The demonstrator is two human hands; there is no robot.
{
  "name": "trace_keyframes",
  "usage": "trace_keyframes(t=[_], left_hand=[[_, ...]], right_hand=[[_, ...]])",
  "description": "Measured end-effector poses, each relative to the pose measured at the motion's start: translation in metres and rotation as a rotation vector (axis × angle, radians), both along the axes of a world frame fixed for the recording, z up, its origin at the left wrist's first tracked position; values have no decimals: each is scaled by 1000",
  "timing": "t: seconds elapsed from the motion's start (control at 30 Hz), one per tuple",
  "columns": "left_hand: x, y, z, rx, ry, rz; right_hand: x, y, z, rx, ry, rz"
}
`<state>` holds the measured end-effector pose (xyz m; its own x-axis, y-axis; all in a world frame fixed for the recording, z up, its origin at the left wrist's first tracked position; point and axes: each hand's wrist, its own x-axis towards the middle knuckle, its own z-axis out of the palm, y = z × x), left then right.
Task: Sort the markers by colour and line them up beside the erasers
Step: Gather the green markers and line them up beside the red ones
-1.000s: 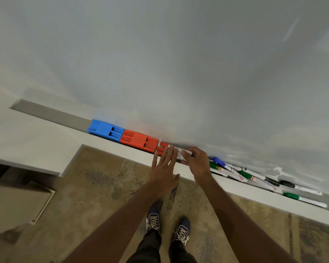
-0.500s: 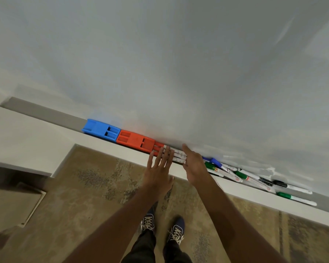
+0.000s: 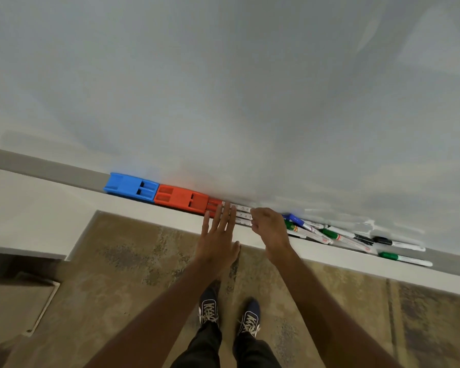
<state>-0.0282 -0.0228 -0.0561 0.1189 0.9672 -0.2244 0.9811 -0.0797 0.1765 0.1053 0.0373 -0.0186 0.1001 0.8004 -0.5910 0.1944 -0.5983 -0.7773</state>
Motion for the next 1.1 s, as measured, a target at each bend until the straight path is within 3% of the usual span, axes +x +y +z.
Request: trace_keyframes(t=[0.2,0.37,0.5,0.73,0.9,1.0,1.1], left_hand=[[13,3,8,37,-73,-37],[27,3,15,143,-86,-72],[43,0,18,157,-111,-51],[71,-8,16,218,-147,10],[95,-12,18,153,-161,88],[117,-13,27,42,-419,279],[143,-6,41,-220,-941,674]], right_hand=[[28,-21,12,215,-360,156],[84,-30,3,481,-839,285],[135,-29,-3,543,-1072,418],[175,-21,-18,699,-1144,739],[182,-14,-19,857,-1145,831],[186,-15,-17,839,-1085,819],[187,-24,-13,795,-888,708]])
